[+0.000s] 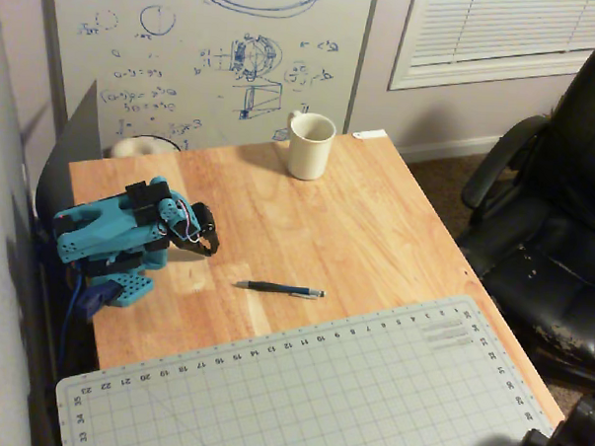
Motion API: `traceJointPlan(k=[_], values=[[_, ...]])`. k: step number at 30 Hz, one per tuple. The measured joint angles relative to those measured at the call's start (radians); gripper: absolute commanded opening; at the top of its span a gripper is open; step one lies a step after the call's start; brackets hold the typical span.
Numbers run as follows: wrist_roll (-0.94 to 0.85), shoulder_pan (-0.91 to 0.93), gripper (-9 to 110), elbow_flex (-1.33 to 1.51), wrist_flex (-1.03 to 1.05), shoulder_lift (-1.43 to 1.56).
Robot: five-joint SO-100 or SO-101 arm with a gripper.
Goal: Touch the pen.
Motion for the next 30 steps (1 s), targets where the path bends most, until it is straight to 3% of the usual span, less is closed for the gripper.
traceJointPlan(k=[24, 30], values=[[0.0, 0.0, 1, -0.006, 0.0, -0.003], [0.0, 0.0, 1, -0.186, 0.0, -0.164]])
